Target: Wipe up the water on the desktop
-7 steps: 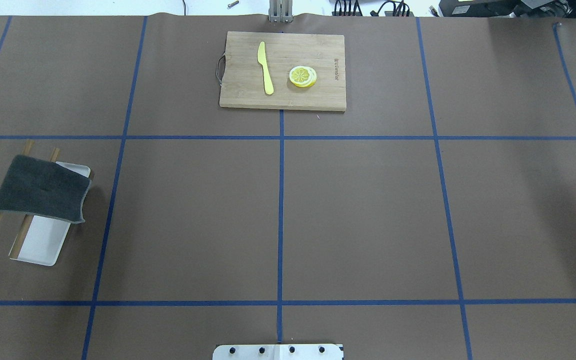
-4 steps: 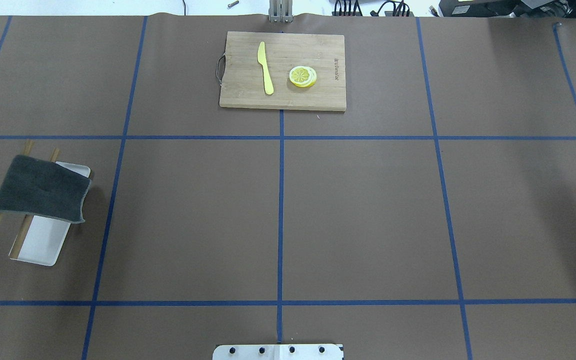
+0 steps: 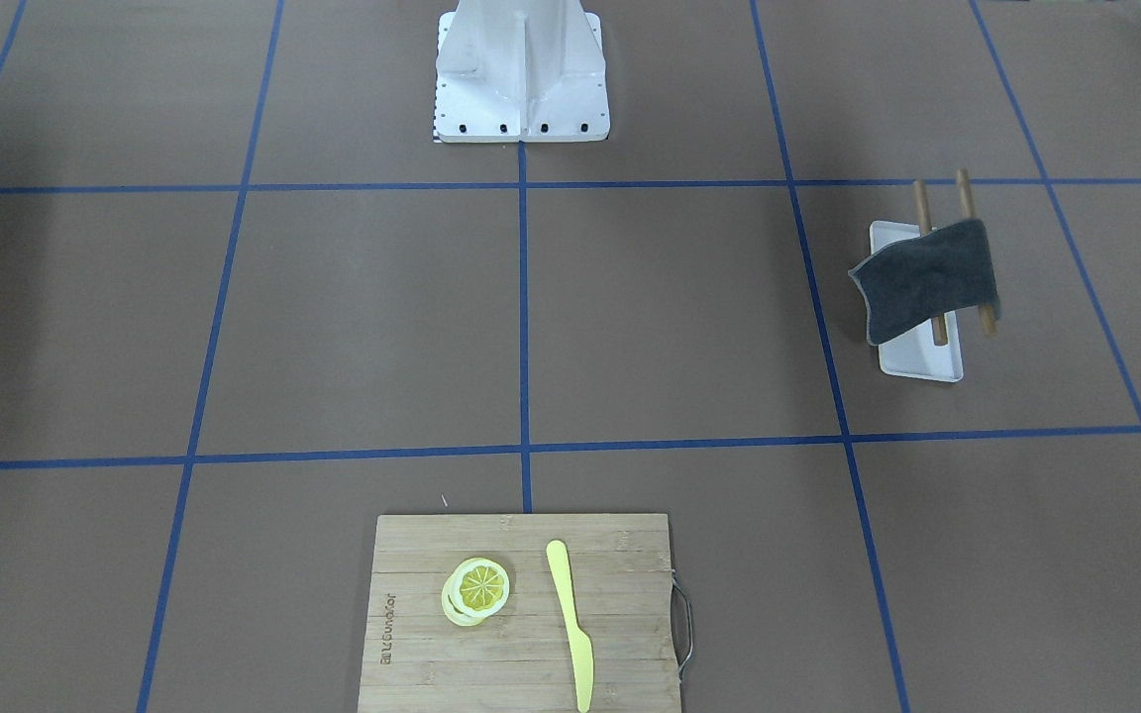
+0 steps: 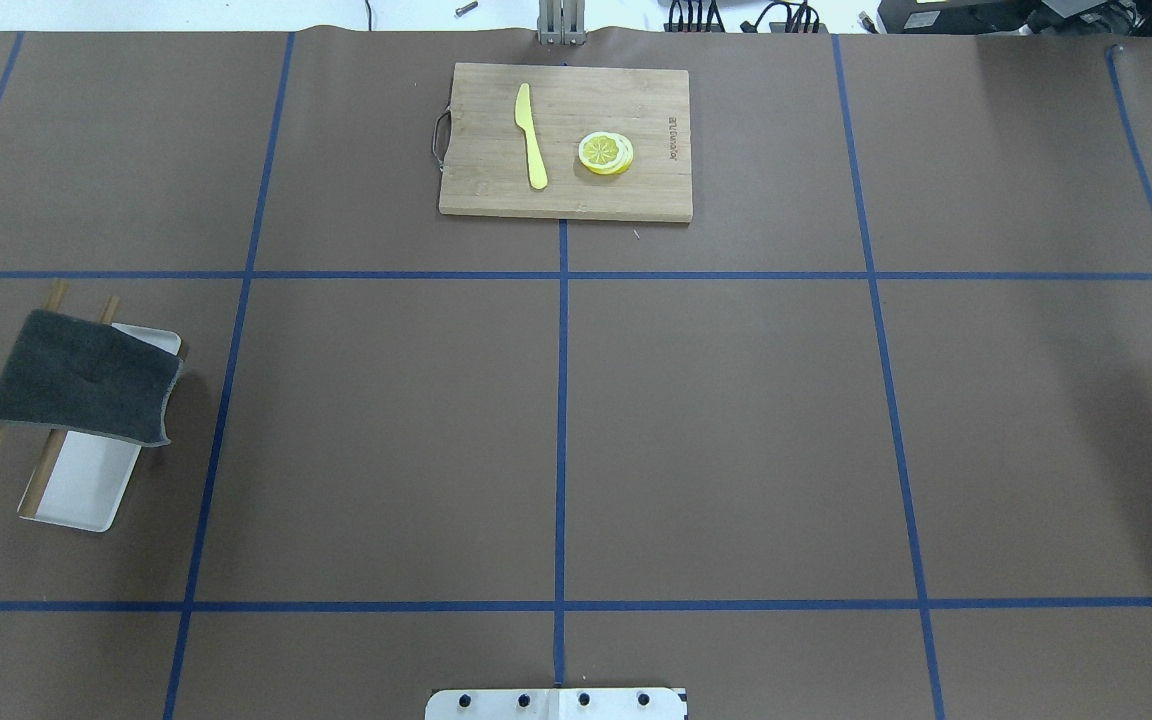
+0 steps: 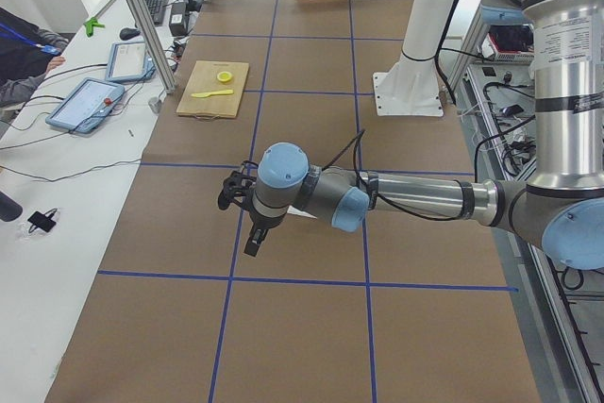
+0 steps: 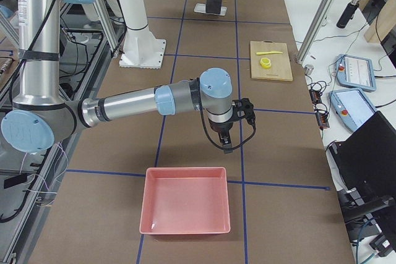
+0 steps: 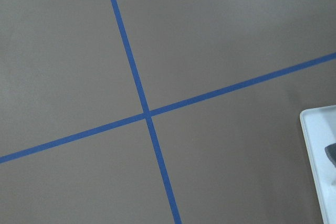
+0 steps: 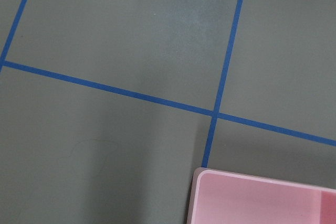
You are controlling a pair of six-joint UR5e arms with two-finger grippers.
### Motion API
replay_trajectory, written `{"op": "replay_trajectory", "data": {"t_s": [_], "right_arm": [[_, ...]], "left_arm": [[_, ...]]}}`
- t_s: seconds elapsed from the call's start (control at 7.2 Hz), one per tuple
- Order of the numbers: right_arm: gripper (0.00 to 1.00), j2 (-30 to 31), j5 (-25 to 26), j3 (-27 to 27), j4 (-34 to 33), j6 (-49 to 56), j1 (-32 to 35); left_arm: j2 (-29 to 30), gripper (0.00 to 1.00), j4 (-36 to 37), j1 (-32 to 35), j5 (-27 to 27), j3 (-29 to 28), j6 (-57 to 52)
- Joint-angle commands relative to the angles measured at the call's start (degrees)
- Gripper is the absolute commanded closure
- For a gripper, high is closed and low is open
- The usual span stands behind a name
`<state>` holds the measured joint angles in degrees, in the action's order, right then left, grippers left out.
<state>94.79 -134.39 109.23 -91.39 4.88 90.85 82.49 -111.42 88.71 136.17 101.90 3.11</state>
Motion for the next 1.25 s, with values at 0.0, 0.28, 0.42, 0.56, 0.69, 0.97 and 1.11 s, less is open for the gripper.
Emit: {"op": "replay_trajectory", "data": {"t_s": [0.0,0.28,0.42,0.56,0.69,0.97,1.11], "right_arm": [[0.00,0.0,-0.5,0.1,0.1,-0.2,-0.6],[0.00,0.0,-0.4,0.0,0.1,-0.4,-1.3],[0.00,0.0,-0.4,0.0,0.1,-0.3,-1.4],[0.00,0.0,-0.4,0.0,0.1,-0.3,-1.4],[0.00,0.0,-0.4,0.0,0.1,-0.3,-1.4],[0.00,0.0,-0.4,-0.2,0.1,-0.2,-1.4],[0.00,0.1,-0.4,-0.2,0.1,-0.1,-1.3]], "left_arm": [[0.5,0.01,-3.6,-0.6,0.1,0.8,0.8],[0.7,0.01,-5.5,-4.0,0.3,1.2,9.0],[0.7,0.01,-8.3,-10.0,-0.3,1.5,16.9],[0.7,0.02,-11.9,-13.4,-0.3,1.5,24.2],[0.6,0.01,-14.3,-17.3,-0.4,1.5,29.1],[0.6,0.04,-18.7,-21.6,-0.4,1.4,33.4],[0.7,0.09,-19.8,-23.5,-0.5,1.3,35.6]]}}
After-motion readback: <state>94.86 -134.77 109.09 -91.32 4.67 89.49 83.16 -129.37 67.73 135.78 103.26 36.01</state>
